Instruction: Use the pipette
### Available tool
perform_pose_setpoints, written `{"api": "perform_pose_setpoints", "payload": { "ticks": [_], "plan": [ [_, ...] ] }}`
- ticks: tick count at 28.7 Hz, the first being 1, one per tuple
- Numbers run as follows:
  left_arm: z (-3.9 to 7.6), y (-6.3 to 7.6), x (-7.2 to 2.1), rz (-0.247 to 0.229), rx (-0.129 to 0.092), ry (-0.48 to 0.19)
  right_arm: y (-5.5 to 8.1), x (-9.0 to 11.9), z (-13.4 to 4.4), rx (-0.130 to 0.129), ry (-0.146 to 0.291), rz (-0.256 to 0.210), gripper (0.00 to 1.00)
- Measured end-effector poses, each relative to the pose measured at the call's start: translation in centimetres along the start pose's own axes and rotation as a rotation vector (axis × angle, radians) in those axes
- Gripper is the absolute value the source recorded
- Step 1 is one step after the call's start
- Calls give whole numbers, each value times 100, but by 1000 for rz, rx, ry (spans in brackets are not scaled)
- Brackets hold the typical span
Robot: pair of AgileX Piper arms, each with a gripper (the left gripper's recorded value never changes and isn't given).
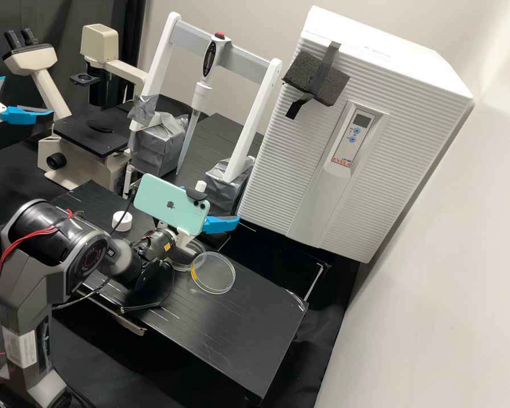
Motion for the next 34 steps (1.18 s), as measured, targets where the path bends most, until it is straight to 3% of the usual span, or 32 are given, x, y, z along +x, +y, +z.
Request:
{"api": "perform_pose_setpoints", "payload": {
  "ticks": [3,9,16,19,22,26,30,34],
  "plan": [
    [214,119,-47,42,-24,-105,0,0,0,0,0,0,100],
    [549,244,-60,88,-22,-252,0,0,0,0,0,0,100],
    [759,282,-17,103,-35,-323,64,-67,-68,1,14,11,100],
    [812,245,17,92,-39,-340,151,-147,-242,6,70,38,100],
    [857,186,60,74,-42,-352,218,-212,-510,15,161,57,100],
    [893,138,103,60,-42,-361,306,-162,-874,19,255,65,100],
    [894,140,121,61,-45,-358,402,-71,-1137,5,286,77,100],
    [883,153,132,65,-56,-343,561,39,-1382,15,286,112,100]
  ]
}}
